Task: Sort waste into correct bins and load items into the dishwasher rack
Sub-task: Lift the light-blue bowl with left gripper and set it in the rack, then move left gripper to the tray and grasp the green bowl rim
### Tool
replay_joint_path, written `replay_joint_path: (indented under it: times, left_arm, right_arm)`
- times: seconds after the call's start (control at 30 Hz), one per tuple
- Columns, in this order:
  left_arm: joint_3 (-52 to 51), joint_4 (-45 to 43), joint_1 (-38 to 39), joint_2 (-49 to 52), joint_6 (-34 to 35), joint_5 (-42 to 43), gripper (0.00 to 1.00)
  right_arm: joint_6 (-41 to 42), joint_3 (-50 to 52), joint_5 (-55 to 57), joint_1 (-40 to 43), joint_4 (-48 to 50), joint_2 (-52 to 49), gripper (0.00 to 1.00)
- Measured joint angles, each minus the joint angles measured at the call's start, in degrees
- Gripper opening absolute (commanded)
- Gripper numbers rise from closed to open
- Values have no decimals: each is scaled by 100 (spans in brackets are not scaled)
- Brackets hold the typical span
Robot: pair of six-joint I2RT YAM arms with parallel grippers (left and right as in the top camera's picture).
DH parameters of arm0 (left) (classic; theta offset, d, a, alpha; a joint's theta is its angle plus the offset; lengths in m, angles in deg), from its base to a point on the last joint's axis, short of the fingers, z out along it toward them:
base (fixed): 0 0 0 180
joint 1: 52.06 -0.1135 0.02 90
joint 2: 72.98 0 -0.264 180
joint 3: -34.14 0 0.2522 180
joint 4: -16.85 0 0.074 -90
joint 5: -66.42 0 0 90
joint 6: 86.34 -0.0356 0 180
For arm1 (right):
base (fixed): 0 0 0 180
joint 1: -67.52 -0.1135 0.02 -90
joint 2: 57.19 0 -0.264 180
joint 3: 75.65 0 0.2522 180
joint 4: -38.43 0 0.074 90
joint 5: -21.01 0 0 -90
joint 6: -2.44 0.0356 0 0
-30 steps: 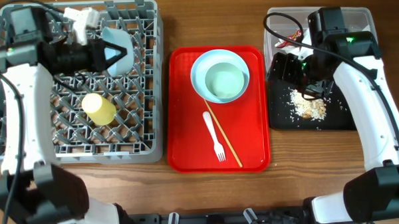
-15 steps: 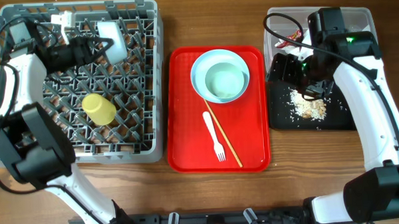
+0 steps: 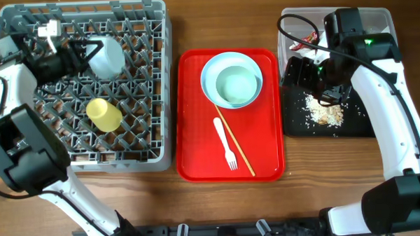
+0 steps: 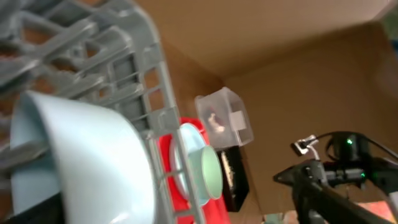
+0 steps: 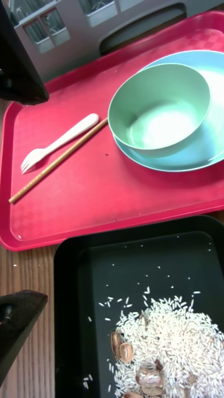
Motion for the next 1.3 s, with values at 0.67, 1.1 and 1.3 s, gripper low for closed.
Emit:
replay_joint_path:
  times: [0.67, 1.1, 1.3]
  left_arm:
    - [0, 787, -629, -903, 140, -2264, 100]
    - [2, 839, 1652, -2098, 896, -4203, 100]
    - [2, 656, 3346, -2087, 1049, -4815, 100]
  right_arm:
    - [-2, 0, 7, 0, -28, 0, 98]
    - [24, 0, 299, 518, -111, 0, 100]
    - [-15, 0, 295, 778, -149, 0, 100]
